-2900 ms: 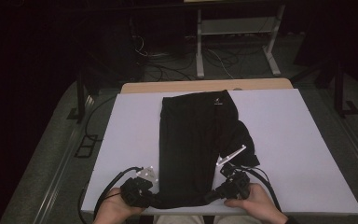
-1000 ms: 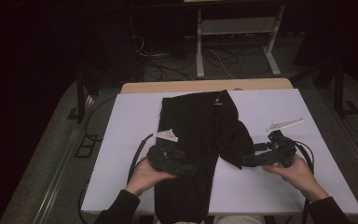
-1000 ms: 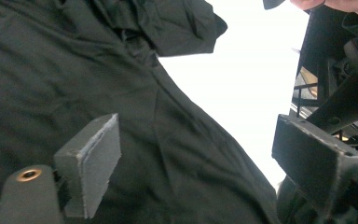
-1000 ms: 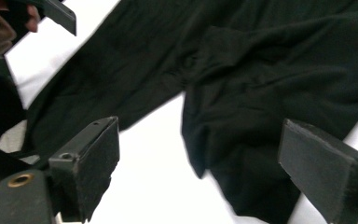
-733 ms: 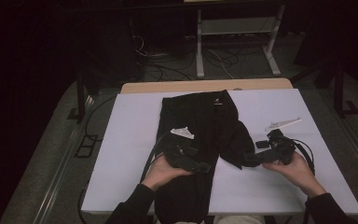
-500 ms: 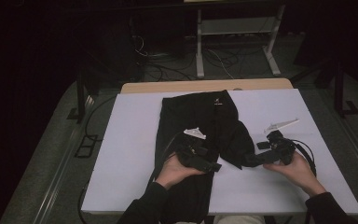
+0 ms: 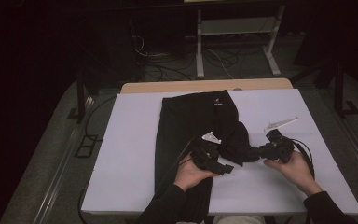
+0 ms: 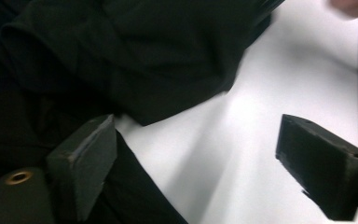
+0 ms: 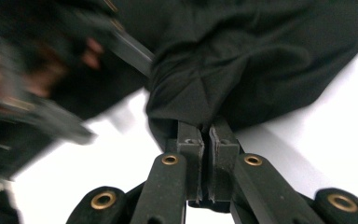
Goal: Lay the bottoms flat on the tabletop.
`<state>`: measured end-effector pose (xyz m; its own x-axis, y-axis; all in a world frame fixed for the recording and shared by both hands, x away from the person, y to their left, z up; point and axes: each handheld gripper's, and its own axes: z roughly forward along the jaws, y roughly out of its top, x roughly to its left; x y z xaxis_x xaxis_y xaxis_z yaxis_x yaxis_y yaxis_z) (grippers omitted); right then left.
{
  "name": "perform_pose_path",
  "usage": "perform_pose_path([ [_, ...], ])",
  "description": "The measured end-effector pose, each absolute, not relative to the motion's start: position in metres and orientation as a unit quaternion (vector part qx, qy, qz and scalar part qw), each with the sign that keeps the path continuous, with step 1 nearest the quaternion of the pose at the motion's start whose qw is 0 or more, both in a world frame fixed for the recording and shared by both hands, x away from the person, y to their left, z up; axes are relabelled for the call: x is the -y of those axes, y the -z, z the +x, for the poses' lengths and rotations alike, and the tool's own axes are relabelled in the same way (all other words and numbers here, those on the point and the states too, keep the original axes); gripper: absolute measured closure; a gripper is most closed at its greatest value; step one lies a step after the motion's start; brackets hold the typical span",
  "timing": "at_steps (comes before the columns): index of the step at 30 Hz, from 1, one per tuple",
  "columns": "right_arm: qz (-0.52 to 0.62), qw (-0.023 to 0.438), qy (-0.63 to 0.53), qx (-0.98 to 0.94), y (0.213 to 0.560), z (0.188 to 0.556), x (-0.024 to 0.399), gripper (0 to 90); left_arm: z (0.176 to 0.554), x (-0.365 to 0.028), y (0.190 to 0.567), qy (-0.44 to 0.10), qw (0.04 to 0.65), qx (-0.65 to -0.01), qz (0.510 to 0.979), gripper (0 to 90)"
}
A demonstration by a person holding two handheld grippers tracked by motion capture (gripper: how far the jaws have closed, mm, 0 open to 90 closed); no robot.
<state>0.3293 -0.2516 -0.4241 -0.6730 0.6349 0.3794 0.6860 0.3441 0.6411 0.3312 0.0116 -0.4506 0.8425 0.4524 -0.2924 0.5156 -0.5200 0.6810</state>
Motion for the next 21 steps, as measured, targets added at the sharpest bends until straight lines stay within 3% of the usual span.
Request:
perform_pose_path([
  [4, -0.394, 0.053, 0.439, 0.806, 0.414, 0.329, 0.255, 84.9, 0.332, -0.007, 0.451, 0.016, 0.399, -0.289, 0.870, 15.0],
  [6, -0.392, 0.066, 0.455, 0.797, 0.406, 0.329, 0.254, 84.8, 0.327, 0.000, 0.449, -0.020, 0.396, -0.298, 0.868, 15.0],
  [12, -0.400, 0.079, 0.458, 0.790, 0.400, 0.330, 0.246, 84.8, 0.317, 0.011, 0.450, -0.035, 0.407, -0.306, 0.860, 11.0],
  [14, -0.393, 0.090, 0.468, 0.786, 0.397, 0.332, 0.242, 84.8, 0.318, 0.012, 0.449, -0.029, 0.422, -0.305, 0.853, 22.5],
  [18, -0.390, 0.075, 0.458, 0.795, 0.393, 0.333, 0.239, 84.8, 0.322, 0.005, 0.444, 0.002, 0.451, -0.305, 0.839, 68.0],
  [21, -0.392, 0.070, 0.442, 0.804, 0.395, 0.337, 0.240, 84.6, 0.328, -0.009, 0.430, 0.028, 0.447, -0.297, 0.844, 86.2],
])
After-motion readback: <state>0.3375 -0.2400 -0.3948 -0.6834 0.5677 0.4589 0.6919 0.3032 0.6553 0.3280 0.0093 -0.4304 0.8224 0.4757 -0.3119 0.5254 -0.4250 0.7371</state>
